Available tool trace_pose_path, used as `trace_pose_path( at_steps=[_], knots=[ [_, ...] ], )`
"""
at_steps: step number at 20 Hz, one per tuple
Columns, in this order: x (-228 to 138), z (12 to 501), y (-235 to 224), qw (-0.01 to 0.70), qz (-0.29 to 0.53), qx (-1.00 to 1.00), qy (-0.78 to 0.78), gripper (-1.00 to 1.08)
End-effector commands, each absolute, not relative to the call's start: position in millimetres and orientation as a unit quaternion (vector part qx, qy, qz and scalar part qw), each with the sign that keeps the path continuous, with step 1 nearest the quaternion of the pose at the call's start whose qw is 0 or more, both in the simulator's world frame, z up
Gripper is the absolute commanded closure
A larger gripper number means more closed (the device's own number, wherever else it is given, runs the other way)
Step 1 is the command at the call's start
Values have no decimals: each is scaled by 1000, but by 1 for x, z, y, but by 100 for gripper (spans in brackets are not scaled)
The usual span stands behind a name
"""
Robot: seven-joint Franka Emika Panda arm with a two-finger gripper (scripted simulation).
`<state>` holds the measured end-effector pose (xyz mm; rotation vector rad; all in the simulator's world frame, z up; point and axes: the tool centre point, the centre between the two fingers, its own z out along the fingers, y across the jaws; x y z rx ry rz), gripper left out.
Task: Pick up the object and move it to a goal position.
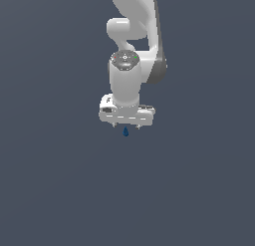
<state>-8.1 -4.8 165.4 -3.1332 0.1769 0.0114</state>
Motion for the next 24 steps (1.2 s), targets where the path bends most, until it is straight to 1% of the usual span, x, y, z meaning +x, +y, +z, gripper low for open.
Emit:
trace_pose_path(
  at_steps=[1, 24],
  knots=[
    [-10, 163, -4, 2, 4, -997, 74, -92],
    [-37, 127, -4, 4, 5, -932, 362, -92]
  ],
)
